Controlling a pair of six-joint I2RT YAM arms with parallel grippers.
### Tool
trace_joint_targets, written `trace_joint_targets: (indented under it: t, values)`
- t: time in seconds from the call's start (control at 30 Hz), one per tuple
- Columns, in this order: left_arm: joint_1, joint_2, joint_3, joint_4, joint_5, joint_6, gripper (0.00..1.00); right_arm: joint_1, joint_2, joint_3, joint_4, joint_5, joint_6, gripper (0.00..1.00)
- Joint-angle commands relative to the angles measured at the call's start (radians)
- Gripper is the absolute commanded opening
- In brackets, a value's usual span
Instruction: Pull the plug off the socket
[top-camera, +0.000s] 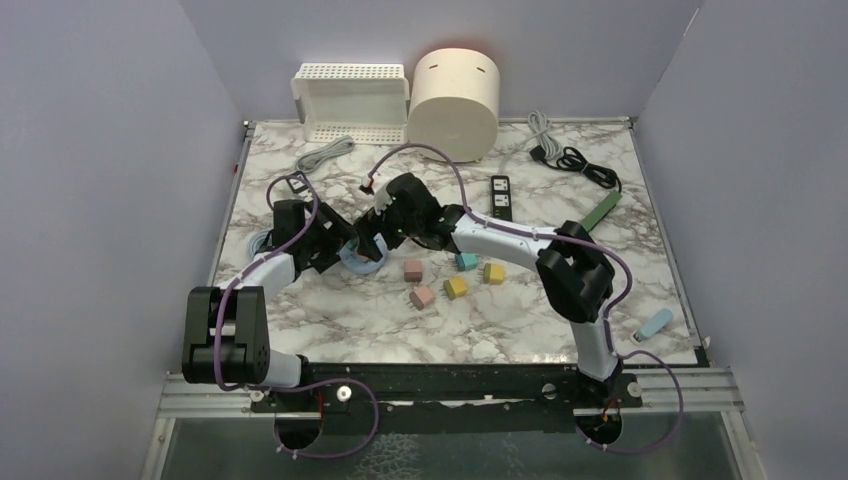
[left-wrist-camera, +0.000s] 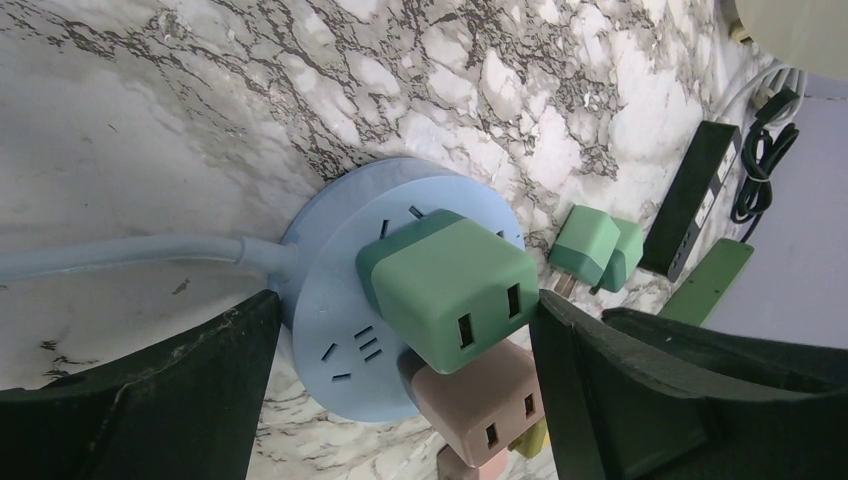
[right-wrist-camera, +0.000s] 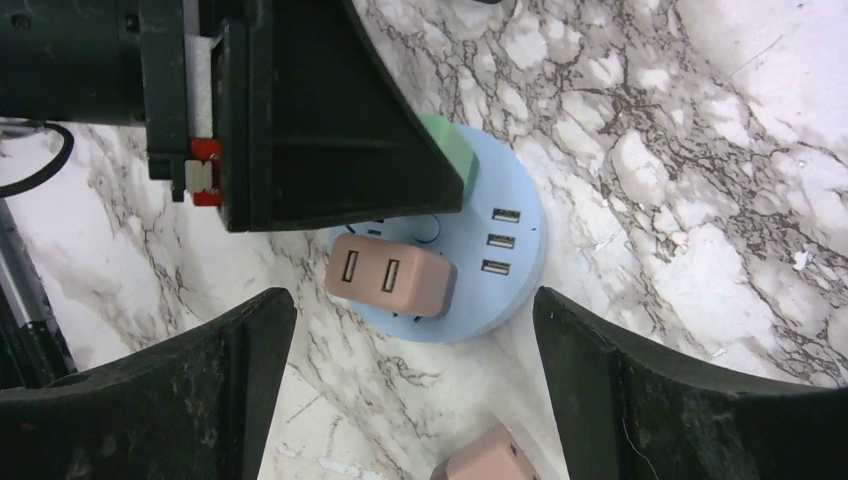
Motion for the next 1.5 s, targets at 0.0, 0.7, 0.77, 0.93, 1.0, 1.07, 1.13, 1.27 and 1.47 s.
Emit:
trace_joint_targets:
  t: [0.0, 0.7, 0.77, 0.93, 1.0, 1.07, 1.13, 1.27, 1.47]
  values:
    - [-0.004, -0.008, 0.024, 0.001, -0.005, -0.045, 0.9, 0.049, -0.024, 0.001, -0.002, 0.07, -0.057, 0.93]
    - [0.022, -0.031, 0.122, -0.04, 0.034, -0.057, 0.9, 0.08, 0.119, 0.096, -0.061, 0.27, -0.069, 0.85]
    - [0.034, -0.037, 0.127, -0.048, 0.036, -0.051, 0.91, 0.08, 0.114, 0.088, -0.049, 0.291, -0.065, 0.87]
    - [0.059, -0.045, 0.129, -0.061, 0.047, -0.039, 0.91, 0.08, 0.064, 0.03, 0.037, 0.307, -0.06, 0.88]
    - [0.065, -0.046, 0.125, -0.061, 0.052, -0.038, 0.91, 0.08, 0.035, -0.016, 0.094, 0.305, -0.058, 0.88]
    - [0.068, -0.046, 0.122, -0.06, 0.056, -0.039, 0.91, 0.078, 0.017, -0.035, 0.121, 0.311, -0.049, 0.88]
    - [0.068, -0.046, 0.121, -0.061, 0.059, -0.037, 0.91, 0.077, 0.0, -0.056, 0.149, 0.312, -0.046, 0.89]
    - [0.072, -0.046, 0.12, -0.063, 0.059, -0.031, 0.91, 0.068, -0.052, -0.121, 0.246, 0.304, -0.033, 0.89]
    - [0.078, -0.047, 0.117, -0.064, 0.063, -0.026, 0.91, 0.043, -0.117, -0.223, 0.38, 0.26, -0.009, 0.89]
